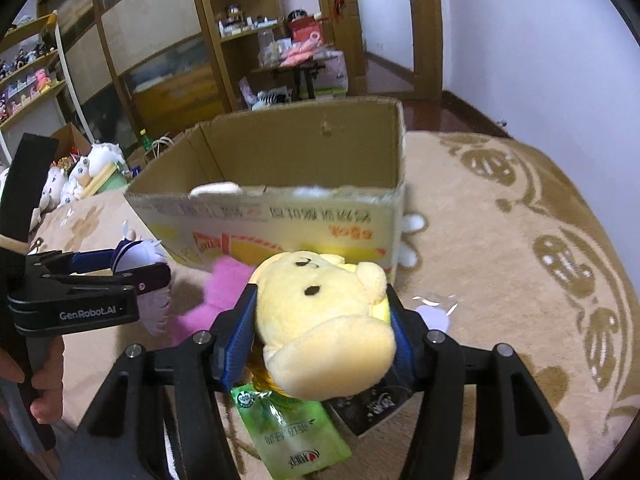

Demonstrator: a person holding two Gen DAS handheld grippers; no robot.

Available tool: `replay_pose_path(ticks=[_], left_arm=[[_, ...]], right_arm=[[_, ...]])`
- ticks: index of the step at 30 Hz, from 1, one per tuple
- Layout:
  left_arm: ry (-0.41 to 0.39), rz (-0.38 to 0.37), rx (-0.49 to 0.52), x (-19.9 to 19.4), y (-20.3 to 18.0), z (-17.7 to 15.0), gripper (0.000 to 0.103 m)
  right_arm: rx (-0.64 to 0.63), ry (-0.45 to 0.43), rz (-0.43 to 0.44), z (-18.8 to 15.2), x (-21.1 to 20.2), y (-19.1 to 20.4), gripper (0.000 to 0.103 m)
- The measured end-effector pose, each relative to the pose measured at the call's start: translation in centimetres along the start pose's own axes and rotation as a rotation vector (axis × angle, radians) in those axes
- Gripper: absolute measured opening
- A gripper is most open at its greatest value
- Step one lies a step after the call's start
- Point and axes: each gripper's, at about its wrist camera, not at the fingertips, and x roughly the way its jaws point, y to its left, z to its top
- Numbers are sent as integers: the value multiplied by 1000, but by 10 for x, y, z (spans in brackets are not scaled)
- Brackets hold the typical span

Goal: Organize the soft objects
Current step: 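Lift the doll with the left tool while the right tool carries the bear over the box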

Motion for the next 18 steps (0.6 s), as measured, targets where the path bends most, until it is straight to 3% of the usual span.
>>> replay_pose_path(ticks=[18], left_arm=[[-370, 103, 16, -119, 4, -2, 83]], right_arm=[[-26, -230, 20, 19, -73, 14, 62]])
